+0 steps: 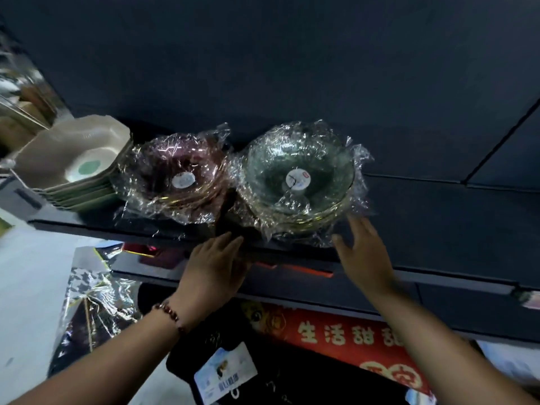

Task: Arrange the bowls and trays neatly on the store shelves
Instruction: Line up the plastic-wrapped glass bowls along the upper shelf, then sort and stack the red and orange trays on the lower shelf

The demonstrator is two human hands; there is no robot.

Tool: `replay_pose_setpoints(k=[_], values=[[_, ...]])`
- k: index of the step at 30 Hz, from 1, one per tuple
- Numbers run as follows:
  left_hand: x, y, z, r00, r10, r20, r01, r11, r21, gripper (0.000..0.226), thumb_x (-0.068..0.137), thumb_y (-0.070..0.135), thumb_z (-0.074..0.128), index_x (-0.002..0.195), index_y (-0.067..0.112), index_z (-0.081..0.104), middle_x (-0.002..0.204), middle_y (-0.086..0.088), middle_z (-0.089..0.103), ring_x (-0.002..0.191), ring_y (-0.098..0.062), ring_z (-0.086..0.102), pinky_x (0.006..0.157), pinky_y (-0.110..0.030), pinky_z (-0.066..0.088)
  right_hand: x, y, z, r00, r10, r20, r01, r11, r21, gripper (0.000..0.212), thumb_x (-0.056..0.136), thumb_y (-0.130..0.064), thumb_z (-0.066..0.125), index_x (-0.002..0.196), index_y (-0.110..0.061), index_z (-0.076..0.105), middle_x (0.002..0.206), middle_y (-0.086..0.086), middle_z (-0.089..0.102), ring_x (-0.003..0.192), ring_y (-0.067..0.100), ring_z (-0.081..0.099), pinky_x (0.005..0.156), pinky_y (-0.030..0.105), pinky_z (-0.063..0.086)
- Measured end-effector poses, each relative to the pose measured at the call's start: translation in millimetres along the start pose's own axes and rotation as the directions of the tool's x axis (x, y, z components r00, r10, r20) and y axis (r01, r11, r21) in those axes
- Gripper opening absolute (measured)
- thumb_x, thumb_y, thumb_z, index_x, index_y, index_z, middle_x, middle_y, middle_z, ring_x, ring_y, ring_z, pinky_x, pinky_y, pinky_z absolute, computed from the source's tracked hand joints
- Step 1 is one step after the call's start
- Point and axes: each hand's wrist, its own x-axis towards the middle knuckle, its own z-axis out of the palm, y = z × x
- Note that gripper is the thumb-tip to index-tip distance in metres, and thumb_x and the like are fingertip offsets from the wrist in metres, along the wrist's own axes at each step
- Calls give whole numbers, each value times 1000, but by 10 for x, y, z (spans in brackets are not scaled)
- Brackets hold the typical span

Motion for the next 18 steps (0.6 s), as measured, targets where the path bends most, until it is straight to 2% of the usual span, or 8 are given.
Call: replay_pose_setpoints(k=[2, 4, 5, 7, 10, 14, 18], values=[[-324, -139, 78, 994, -19, 110, 13, 999, 51, 64, 76, 55, 49, 129, 20, 60, 133, -12, 59, 116, -34, 59, 96, -46, 46, -319, -179, 146, 986, 23, 168, -4, 994, -111, 59, 97, -34, 47, 150, -22, 25, 157, 1, 22, 145, 23, 15, 114, 40, 21], [-536, -206, 150, 964, -65, 259, 41, 994, 100, 71, 79, 59, 47, 143, 28, 45, 148, -9, 44, 133, -32, 44, 109, -45, 33, -571, -265, 309, 940, 122, 320, -61, 979, -193, 61, 98, -38, 44, 152, -30, 17, 160, -4, 4, 148, 20, 1, 116, 44, 13], [-668, -274, 188, 946, -98, 310, 71, 993, 97, 74, 81, 62, 44, 146, 30, 38, 153, -9, 37, 137, -31, 37, 113, -44, 28, -698, -334, 431, 921, 145, 362, -61, 970, -233, 61, 98, -39, 44, 152, -30, 16, 161, -3, -2, 148, 21, -3, 117, 43, 10], [-945, -426, 265, 922, -148, 357, 123, 988, 91, 80, 78, 68, 35, 148, 29, 34, 154, -10, 33, 139, -31, 34, 112, -44, 27, -944, -459, 688, 901, 148, 408, -18, 953, -304, 65, 97, -37, 45, 152, -27, 13, 161, 1, -5, 148, 23, -7, 118, 41, 5], [-1306, -627, 368, 896, -193, 399, 181, 981, 68, 86, 75, 71, 26, 148, 26, 35, 151, -13, 37, 134, -33, 40, 107, -44, 34, -1275, -609, 1005, 846, 179, 503, -16, 950, -311, 67, 96, -37, 47, 153, -24, 15, 161, 3, 5, 148, 23, 2, 119, 38, 11], [-1749, -895, 409, 873, -267, 408, 260, 963, 74, 79, 81, 66, 34, 147, 22, 34, 139, -7, 48, 119, -29, 51, 91, -39, 43, -1622, -816, 1360, 788, 134, 600, 57, 956, -288, 64, 87, -35, 50, 148, -22, 32, 151, 3, 37, 136, 19, 36, 112, 33, 31], [-2018, -1197, 339, 857, -357, 372, 354, 932, 79, 75, 85, 63, 41, 147, 21, 32, 134, -4, 49, 119, -28, 49, 94, -40, 39, -1681, -1049, 1567, 712, 109, 694, 155, 939, -306, 62, 92, -32, 55, 148, -19, 32, 150, 2, 37, 137, 17, 34, 113, 29, 27]])
